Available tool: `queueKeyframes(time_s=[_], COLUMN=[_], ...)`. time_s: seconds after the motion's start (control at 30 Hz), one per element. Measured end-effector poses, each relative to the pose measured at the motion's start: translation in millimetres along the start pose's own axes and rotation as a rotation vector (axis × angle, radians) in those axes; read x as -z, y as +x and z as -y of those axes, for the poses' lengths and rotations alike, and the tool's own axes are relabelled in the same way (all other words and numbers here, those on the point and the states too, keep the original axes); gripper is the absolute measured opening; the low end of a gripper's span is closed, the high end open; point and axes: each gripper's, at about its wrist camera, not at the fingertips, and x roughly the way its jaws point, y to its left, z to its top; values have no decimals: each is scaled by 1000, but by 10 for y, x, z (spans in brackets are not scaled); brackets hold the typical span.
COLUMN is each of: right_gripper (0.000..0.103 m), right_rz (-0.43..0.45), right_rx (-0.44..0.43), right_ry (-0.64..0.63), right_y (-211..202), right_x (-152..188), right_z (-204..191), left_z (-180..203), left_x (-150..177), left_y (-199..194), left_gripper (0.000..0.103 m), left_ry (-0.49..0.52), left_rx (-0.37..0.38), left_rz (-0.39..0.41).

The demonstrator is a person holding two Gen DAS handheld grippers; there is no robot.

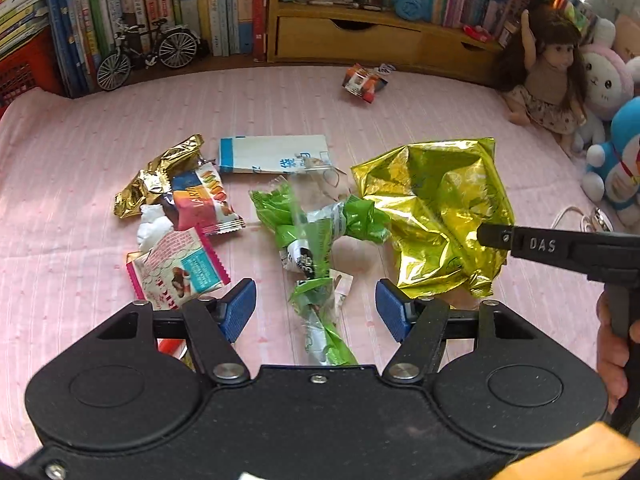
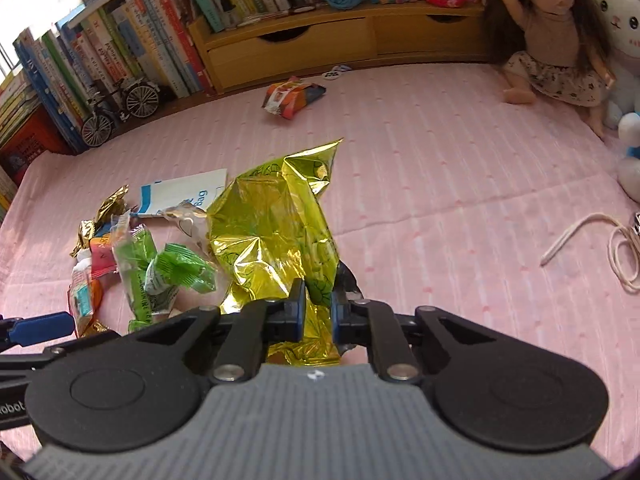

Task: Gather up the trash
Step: 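Grasp the gold foil wrapper with the right tool while the left grasps a green plastic bag, then lift both held wrappers and carry them off the bed toward the trash bin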

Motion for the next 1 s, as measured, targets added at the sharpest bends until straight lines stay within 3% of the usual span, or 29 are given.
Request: queueKeyframes(time_s=[0.1,0.2,0.33,0.43,0.47,0.73,1.0], right_gripper=[15,15,15,16,16,15,13], right_rz=[23,43,43,28,22,13,32], right_rx=[32,63,84,87,87,39,-33], right_ry=[36,72,118,136,143,165,161], right_y=[-65,-127,-189,-199,-202,-222,-220], right_x=[18,48,116,186,215,319,281], right_z=[181,346,554,654,675,736,669], left_z=[124,205,276,331,339,378,271], left_x=[-14,-15,6,35,50,162,131], left_y=[159,385,565,720,780,633,331], left_gripper=[66,63,60,41,29,28,29], left_ry=[27,29,30,48,48,28,-87], left_rx=[0,-56,-69,-67,-62,-60,-62], left_rz=[-24,-73,-72,-100,-117,-78,-56])
